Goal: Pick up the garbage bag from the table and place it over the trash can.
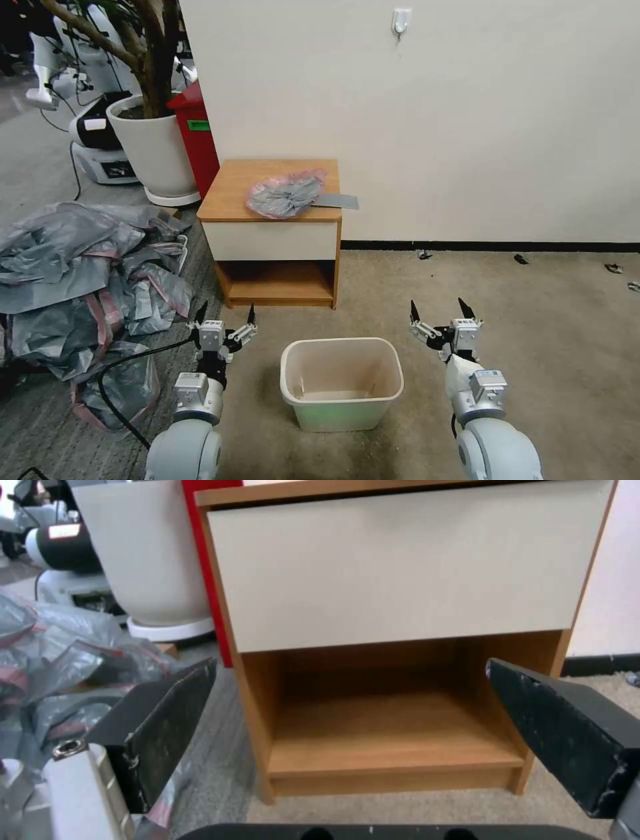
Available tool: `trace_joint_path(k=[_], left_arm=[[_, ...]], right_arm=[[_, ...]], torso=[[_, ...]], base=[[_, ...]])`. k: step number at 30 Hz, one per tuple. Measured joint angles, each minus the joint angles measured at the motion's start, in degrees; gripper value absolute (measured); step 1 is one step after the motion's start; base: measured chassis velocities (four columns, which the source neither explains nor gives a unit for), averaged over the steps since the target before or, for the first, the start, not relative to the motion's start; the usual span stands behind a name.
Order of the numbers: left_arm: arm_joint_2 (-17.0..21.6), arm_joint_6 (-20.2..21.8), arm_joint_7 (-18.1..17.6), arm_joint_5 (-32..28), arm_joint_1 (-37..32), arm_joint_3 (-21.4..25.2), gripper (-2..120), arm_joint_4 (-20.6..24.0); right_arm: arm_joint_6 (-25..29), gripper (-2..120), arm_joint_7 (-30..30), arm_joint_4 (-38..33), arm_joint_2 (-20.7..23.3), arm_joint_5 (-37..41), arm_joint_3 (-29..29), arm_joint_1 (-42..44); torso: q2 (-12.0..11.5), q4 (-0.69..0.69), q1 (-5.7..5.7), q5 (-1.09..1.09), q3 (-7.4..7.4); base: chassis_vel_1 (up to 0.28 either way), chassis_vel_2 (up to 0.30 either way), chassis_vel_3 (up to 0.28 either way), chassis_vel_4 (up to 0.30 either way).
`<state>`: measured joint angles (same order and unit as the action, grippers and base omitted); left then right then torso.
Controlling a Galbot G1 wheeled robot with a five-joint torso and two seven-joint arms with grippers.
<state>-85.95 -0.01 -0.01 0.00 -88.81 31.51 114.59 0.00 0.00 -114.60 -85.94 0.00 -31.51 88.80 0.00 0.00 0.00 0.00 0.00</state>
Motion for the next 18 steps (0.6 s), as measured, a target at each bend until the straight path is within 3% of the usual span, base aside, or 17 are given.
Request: trace_joint_path(k=[18], left_arm=[[0.0,0.0,0.0,0.0,0.0,0.0,100,0.0]], right_arm=[[0.0,100,0.0,0.0,0.0,0.0,0.0,0.0]], torso=[[0.0,0.0,0.0,0.0,0.0]], base=[[0.0,0.0,0.0,0.0]])
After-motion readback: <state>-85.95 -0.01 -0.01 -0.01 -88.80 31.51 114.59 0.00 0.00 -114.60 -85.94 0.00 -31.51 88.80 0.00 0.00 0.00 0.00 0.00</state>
